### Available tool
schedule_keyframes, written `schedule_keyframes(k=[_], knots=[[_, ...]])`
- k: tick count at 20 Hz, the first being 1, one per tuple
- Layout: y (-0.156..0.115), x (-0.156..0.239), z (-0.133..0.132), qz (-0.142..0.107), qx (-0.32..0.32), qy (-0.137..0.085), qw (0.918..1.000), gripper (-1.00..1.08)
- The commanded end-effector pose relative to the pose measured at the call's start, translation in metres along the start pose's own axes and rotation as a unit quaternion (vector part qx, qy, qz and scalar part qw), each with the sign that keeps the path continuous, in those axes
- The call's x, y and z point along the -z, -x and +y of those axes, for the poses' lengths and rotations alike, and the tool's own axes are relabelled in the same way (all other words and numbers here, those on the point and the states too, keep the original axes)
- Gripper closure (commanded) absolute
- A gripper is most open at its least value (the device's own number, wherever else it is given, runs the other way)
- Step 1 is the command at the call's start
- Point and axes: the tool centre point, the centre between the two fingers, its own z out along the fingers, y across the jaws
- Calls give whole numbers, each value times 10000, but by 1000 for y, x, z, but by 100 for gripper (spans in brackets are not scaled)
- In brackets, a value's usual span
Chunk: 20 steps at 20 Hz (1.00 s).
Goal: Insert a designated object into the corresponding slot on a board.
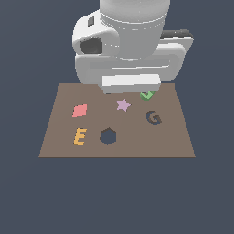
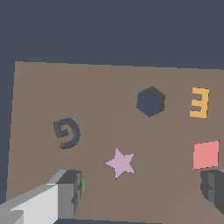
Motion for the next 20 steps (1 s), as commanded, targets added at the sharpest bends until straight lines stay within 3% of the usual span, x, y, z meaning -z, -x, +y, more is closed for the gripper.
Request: schedule_keyframes(k=[1, 10, 20], knots=[[0, 0, 0, 0, 0, 0, 10000, -92], [8, -7, -3, -6, -244, 5, 9997, -92], [33, -30, -16, -26, -1061, 23, 9944, -92]])
